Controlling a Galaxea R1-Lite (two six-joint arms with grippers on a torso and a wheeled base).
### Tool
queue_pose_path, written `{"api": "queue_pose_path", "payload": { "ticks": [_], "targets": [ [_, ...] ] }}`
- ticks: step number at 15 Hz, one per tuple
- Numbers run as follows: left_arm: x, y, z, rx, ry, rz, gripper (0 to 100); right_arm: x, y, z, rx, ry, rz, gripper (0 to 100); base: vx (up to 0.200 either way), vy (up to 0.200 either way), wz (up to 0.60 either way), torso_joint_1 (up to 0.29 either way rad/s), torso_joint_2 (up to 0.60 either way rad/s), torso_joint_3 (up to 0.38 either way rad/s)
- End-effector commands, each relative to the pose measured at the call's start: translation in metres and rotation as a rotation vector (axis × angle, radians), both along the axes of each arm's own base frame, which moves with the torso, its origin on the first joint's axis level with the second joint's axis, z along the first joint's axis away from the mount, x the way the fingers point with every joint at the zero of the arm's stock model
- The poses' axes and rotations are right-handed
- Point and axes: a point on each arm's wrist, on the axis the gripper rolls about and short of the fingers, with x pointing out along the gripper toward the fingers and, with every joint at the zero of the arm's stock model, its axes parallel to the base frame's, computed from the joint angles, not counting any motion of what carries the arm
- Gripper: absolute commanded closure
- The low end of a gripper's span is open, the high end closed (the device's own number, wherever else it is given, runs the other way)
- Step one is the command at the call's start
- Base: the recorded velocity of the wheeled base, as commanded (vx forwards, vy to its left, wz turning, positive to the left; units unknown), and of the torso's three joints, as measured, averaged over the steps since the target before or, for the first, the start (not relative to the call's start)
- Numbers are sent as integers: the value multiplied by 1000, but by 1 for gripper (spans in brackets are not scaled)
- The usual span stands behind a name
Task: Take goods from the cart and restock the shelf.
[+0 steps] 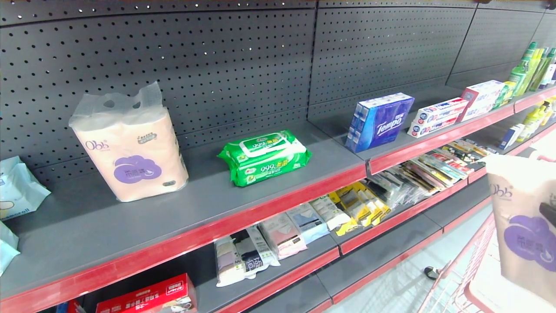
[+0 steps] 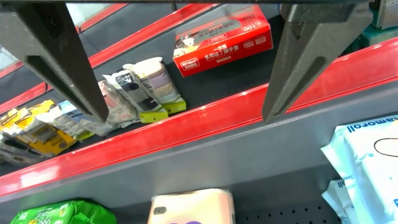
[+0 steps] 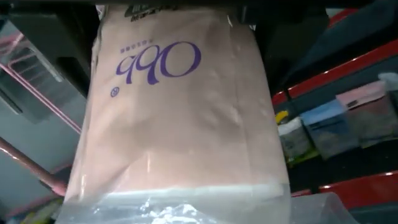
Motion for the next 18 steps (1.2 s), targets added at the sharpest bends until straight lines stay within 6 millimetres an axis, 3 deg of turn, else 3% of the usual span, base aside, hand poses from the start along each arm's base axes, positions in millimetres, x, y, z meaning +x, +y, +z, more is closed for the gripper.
{"api": "queue_pose_path", "payload": {
  "ticks": [1,3,8,18],
  "targets": [
    [0,0,0,0,1,-1,0,-20,12,1,78,-25,176,100,0,0,0,0,0,0],
    [0,0,0,0,1,1,0,-27,15,2,211,12,335,100,0,0,0,0,0,0],
    [0,0,0,0,1,1,0,-23,16,18,278,72,522,100,0,0,0,0,0,0],
    [0,0,0,0,1,-1,0,0,2,20,220,-2,331,100,0,0,0,0,0,0]
  ]
}}
